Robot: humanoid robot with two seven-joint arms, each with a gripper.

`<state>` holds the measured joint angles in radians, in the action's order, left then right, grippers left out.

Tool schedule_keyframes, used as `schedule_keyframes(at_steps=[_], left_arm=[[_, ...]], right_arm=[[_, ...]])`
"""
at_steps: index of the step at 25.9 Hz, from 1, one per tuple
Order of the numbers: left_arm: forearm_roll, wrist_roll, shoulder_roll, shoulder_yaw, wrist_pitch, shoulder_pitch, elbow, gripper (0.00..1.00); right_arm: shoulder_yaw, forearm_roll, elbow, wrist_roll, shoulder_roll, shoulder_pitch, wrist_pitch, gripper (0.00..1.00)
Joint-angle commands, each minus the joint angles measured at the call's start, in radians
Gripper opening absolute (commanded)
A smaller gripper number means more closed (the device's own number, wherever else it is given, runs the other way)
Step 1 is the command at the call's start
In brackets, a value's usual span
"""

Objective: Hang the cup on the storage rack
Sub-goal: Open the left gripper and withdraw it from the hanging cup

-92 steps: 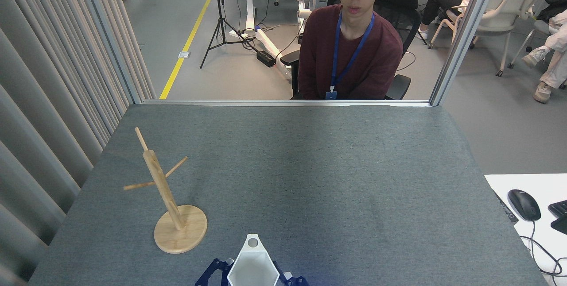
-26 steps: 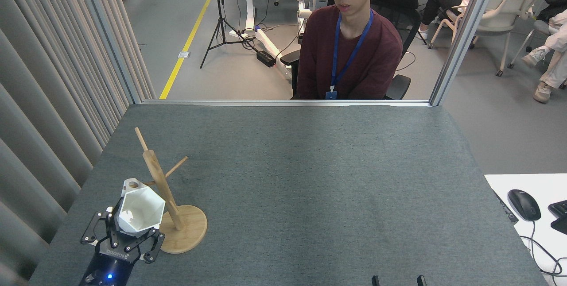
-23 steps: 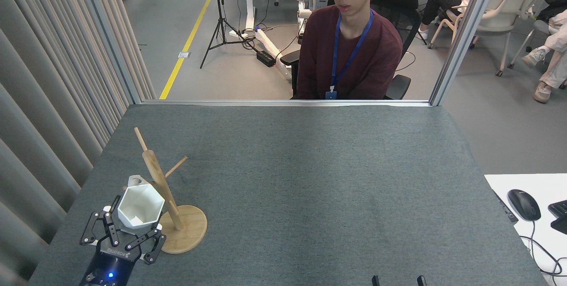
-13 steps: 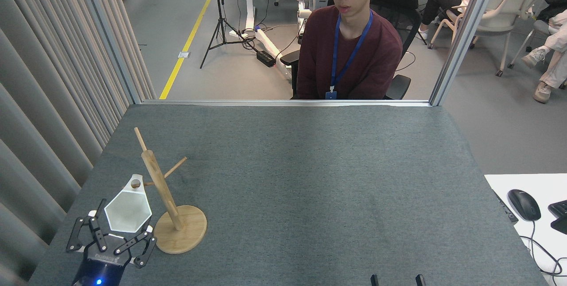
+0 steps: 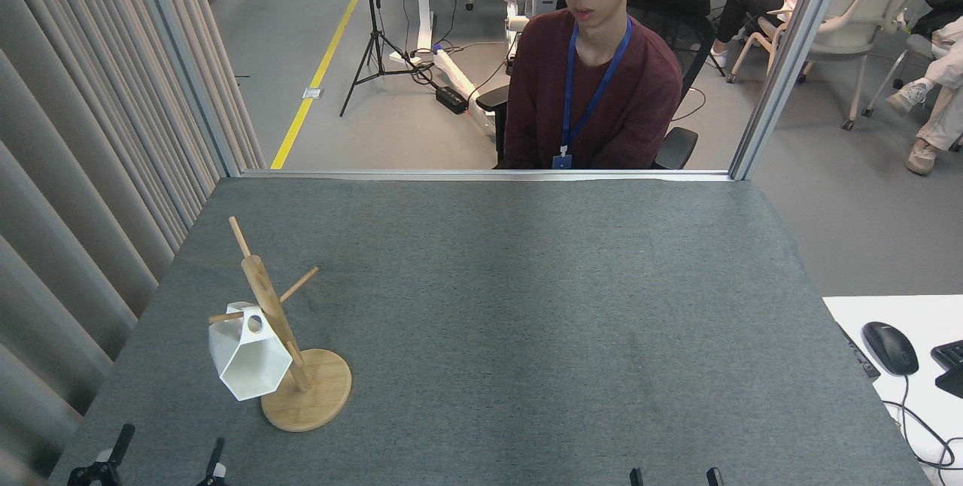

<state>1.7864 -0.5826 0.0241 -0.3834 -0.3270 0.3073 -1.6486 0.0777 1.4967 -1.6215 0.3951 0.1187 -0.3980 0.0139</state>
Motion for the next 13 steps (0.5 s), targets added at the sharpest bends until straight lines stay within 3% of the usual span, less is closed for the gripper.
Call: schedule_keyframes(at_steps=[1,3,13], left_arm=[[-0.197,0.015,0.031,0.001,-0.107,0.076,-0.025,1.00],[-0.217,0.017,0.042,0.009,-0.148,0.095,-0.022,1.00],[-0.213,0.090,0.043,0.074,-0.153,0.099,0.044,1.00]], right_arm=[[0.001,0.002,-0.017,0.011,0.004,-0.025,0.003,0.99],[-0.003,0.004,-0.018,0.018,0.004,-0.030,0.015,0.99],[-0.036,0.010,-0.052,0.021,0.010,-0.064,0.028,0.99]])
